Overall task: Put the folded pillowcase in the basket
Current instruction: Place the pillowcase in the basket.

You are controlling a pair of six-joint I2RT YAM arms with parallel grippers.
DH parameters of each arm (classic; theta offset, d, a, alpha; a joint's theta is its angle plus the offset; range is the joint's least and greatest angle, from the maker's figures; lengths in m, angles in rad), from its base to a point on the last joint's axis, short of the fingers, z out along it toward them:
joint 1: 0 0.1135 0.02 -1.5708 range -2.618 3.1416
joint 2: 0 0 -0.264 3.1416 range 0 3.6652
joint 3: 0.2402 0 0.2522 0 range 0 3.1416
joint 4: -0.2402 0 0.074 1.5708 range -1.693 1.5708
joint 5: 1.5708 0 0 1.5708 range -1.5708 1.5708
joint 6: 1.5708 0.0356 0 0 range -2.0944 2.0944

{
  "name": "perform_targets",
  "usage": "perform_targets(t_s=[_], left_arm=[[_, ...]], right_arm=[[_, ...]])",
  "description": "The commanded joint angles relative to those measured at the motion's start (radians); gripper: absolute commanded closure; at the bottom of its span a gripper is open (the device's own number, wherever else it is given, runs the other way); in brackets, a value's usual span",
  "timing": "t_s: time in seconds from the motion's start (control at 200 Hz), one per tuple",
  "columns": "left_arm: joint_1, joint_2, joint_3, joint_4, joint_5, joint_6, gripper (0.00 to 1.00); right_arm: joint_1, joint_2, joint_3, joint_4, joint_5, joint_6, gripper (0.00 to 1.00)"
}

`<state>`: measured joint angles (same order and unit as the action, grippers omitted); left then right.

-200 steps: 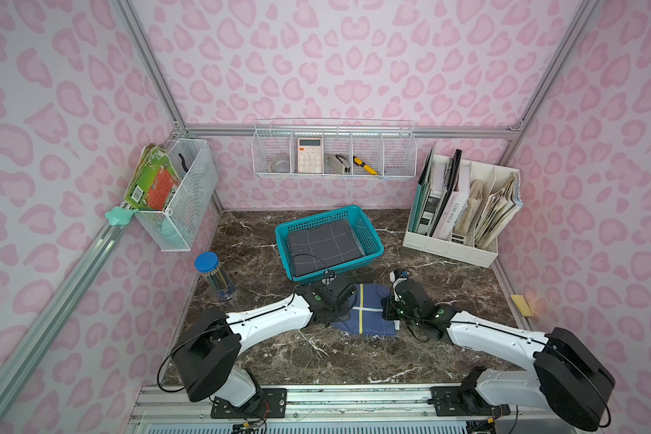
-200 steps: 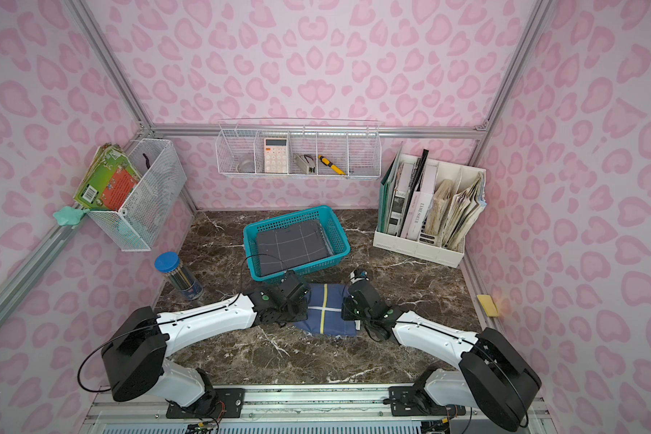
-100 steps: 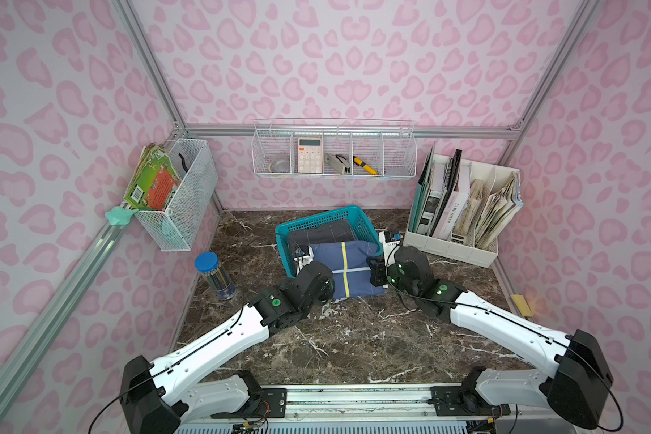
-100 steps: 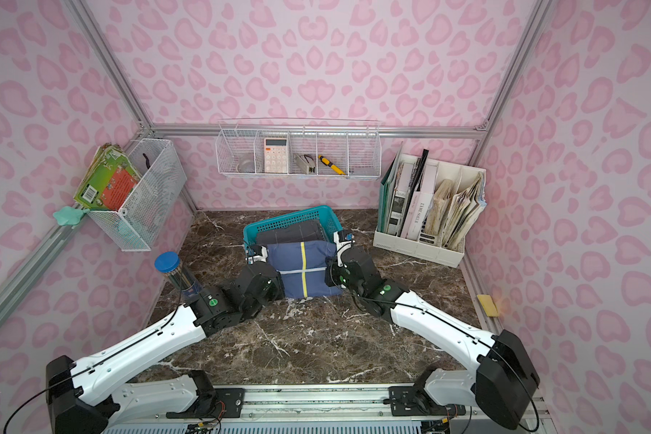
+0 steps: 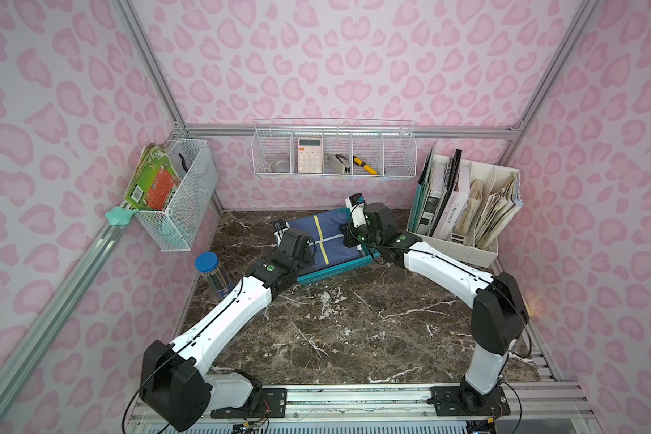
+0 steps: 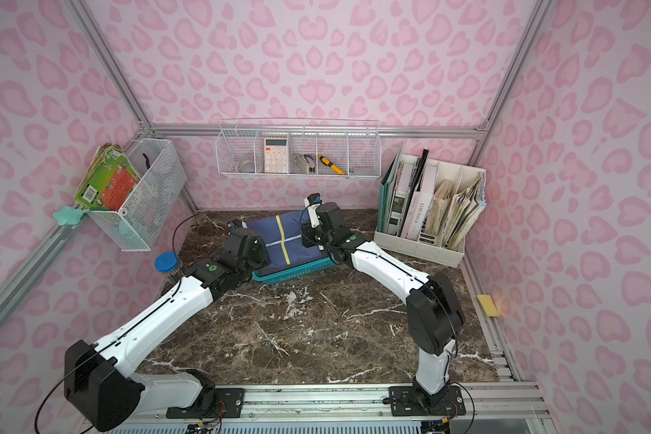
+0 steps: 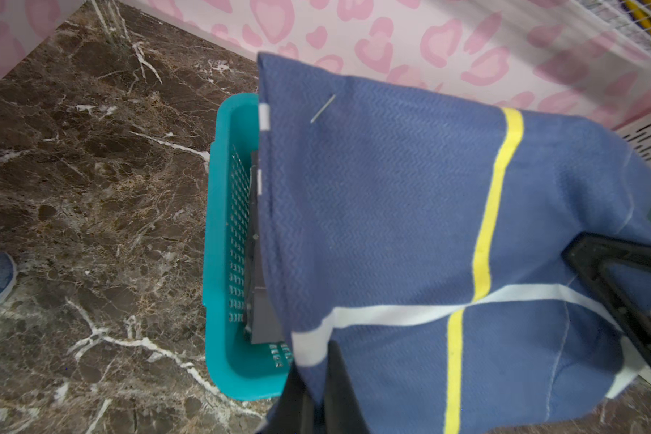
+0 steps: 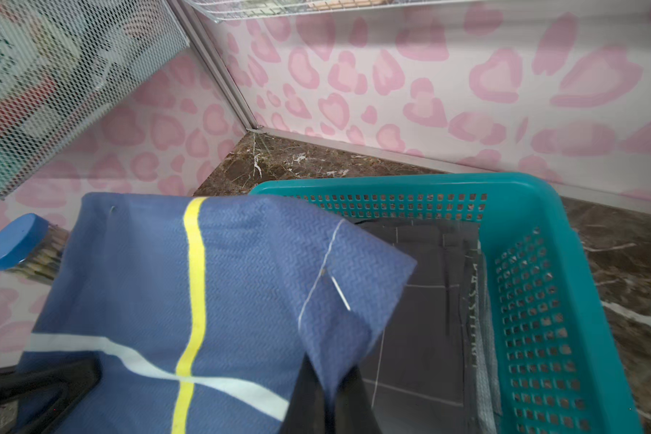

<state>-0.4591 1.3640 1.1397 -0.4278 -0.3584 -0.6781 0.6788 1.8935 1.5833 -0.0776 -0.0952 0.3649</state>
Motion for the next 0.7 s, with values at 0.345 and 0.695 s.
perform_targets(t_s=[0.345,0.695], left_arm=[[0.109,0.278,0.086,-0.013,0.074,-0.029,1.00],[0.114,0.303,0.115,-0.119,0.026,-0.102,0.46]], right_arm=[[-0.071,0.319,0.292,-0.128,-0.031,-0.024,1.00],[-0.081,0.420,0.442,-0.268,-0.023,-0.030,0.45]])
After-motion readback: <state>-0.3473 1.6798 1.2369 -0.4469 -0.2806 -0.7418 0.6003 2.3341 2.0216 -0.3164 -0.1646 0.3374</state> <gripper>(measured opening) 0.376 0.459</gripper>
